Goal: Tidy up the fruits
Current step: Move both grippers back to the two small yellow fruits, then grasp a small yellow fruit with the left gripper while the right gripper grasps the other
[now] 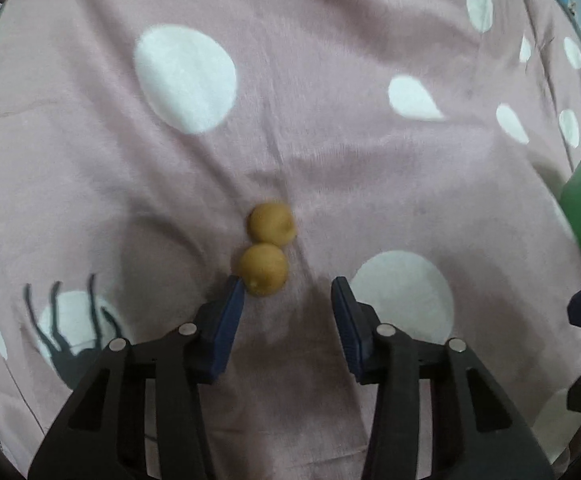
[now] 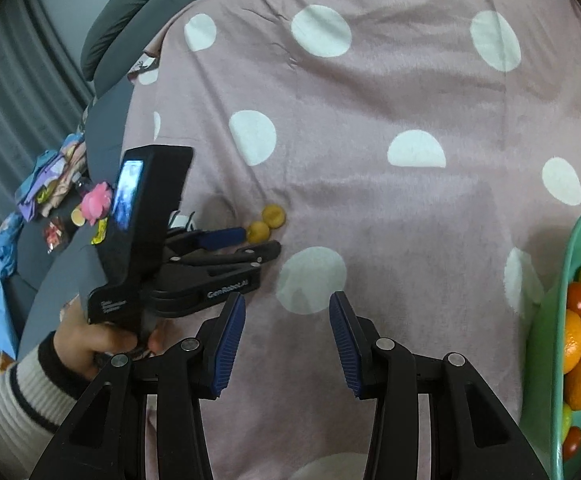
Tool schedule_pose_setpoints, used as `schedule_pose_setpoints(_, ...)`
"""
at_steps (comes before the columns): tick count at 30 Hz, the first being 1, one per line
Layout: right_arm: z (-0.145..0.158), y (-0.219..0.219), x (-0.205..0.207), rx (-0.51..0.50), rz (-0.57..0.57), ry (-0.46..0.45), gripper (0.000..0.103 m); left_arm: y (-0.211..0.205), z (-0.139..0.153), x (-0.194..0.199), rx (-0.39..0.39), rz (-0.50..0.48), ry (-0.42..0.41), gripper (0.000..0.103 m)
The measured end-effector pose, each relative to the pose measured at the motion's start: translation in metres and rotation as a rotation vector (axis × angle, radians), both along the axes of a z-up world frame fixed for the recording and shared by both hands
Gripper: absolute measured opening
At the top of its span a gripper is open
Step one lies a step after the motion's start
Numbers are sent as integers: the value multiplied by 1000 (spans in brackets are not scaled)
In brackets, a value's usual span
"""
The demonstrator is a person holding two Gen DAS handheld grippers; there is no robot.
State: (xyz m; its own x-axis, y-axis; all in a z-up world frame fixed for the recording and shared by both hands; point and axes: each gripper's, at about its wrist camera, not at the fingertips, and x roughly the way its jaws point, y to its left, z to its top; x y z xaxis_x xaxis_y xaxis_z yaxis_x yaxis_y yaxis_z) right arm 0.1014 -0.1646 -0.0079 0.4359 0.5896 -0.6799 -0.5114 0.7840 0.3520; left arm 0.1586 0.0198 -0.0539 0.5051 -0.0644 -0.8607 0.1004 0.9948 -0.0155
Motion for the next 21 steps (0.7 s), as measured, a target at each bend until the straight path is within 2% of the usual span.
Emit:
schedule_pose_setpoints(3, -2, -3, 2, 5, -3, 2, 44, 1, 6, -9, -93, -48, -18, 43)
schedule_pose_setpoints(4, -2, -3, 4, 1, -3, 0, 44, 1, 8, -12, -101, -59, -27, 43)
schedule_pose_setpoints(6, -1, -3, 6, -5, -5, -2, 44, 1, 9, -12, -66, -58, -35, 44)
schedule_pose_setpoints(8, -1, -3, 11, -6, -12, -1, 44, 3, 3, -4, -30, -34, -9, 44)
schedule_pose_setpoints(10, 1, -4, 12, 4, -15, -6, 44, 5, -1, 6, -26, -22, 17, 43)
schedule_pose_setpoints(13, 3, -3, 13, 6, -13, -14, 44, 5, 0, 17, -10, -20, 13, 42)
schedule_pose_setpoints(17, 0, 2, 20, -9, -6, -7, 44, 11, -1, 31, -21, -11, 25, 37)
schedule_pose_setpoints(19, -1, 6, 24, -16, 1, -5, 44, 15, -1, 38, -43, -7, 26, 29)
schedule_pose_setpoints(21, -3, 11, 29, -26, 9, -1, 44, 20, 0, 45, -62, 6, 27, 26)
